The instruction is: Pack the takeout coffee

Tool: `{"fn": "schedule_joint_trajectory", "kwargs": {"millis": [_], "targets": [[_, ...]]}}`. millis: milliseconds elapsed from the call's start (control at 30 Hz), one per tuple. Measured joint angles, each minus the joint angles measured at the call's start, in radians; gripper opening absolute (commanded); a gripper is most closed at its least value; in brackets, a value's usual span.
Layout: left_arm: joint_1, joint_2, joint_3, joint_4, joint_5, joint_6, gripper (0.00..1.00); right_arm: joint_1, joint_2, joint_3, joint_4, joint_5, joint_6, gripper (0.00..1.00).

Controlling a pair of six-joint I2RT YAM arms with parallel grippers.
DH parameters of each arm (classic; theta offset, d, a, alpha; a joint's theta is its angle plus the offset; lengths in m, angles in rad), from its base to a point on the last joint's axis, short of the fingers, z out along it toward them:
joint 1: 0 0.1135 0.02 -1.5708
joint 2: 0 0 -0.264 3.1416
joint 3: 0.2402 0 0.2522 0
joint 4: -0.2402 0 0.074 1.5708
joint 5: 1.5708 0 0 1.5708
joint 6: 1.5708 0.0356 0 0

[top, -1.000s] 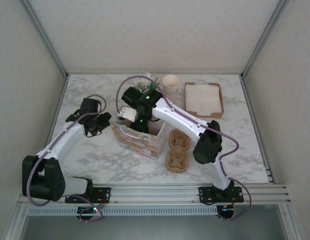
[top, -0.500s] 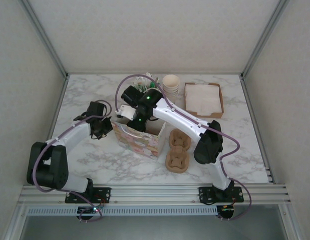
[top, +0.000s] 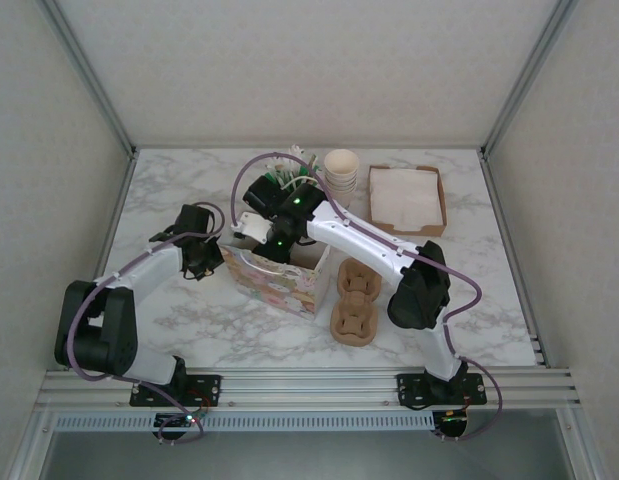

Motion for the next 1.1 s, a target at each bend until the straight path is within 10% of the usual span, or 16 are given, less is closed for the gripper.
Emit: {"fn": "schedule_joint_trajectory", "kwargs": {"millis": [1100], "targets": [[0.0,0.015,-0.005,0.008,0.0,0.0,0.74,0.002,-0.008,-0.045,0.118,0.006,0.03,0.53]]}}
